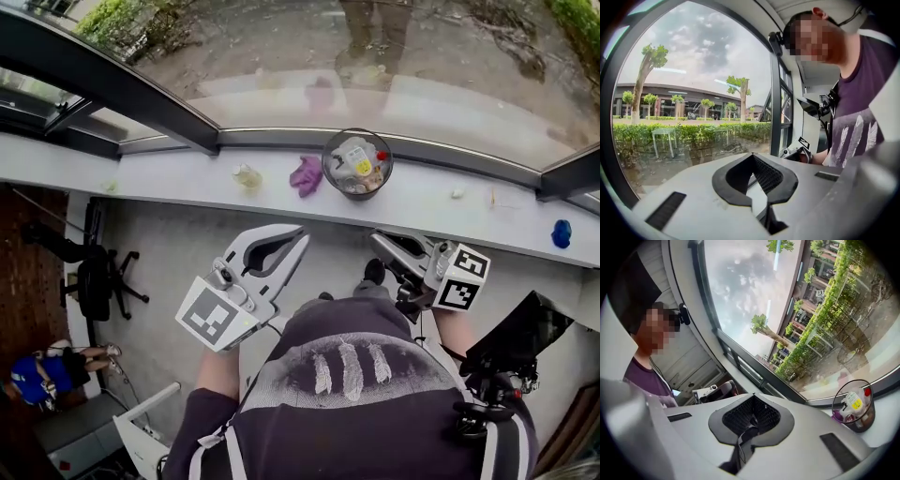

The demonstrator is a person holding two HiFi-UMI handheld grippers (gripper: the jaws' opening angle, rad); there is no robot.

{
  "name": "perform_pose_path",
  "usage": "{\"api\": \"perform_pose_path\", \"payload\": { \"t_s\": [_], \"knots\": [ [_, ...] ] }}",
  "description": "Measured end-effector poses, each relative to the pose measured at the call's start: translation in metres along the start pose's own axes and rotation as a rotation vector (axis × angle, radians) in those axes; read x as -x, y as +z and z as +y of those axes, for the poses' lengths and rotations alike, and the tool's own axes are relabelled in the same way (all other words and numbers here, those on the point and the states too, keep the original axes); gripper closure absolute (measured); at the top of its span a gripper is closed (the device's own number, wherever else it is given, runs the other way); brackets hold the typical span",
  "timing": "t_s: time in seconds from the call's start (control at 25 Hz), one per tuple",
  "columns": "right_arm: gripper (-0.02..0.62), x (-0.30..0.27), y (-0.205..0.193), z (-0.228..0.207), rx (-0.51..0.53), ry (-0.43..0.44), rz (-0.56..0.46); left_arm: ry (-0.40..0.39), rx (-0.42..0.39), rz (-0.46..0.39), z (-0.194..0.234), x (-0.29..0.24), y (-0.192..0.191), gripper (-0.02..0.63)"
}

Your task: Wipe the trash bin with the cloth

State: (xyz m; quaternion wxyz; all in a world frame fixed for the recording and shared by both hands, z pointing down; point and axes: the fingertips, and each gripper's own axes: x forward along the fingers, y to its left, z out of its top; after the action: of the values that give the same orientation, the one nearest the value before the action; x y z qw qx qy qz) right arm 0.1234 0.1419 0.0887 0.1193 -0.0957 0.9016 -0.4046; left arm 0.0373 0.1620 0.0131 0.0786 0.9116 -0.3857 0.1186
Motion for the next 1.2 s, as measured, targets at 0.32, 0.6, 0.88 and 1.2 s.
{"api": "perform_pose_path", "payload": {
  "t_s": [0.32,0.6,0.88,1.2],
  "knots": [
    [0.596,0.010,0.020,-0.025,0.093,-0.054,0.036,0.051,-0.090,0.106,0.016,-0.023,-0.003,0.612],
    [0.597,0.001,0.007,-0.038,0.078,-0.106,0.075,0.133,-0.146,0.177,0.075,-0.033,-0.042,0.612],
    [0.597,-0.018,-0.001,-0.073,0.081,-0.312,0.149,0.116,-0.112,0.184,0.147,-0.042,-0.081,0.612],
    [0.597,-0.050,0.005,-0.134,0.092,-0.614,0.203,0.005,-0.190,0.328,0.237,-0.069,-0.169,0.612]
  ]
}}
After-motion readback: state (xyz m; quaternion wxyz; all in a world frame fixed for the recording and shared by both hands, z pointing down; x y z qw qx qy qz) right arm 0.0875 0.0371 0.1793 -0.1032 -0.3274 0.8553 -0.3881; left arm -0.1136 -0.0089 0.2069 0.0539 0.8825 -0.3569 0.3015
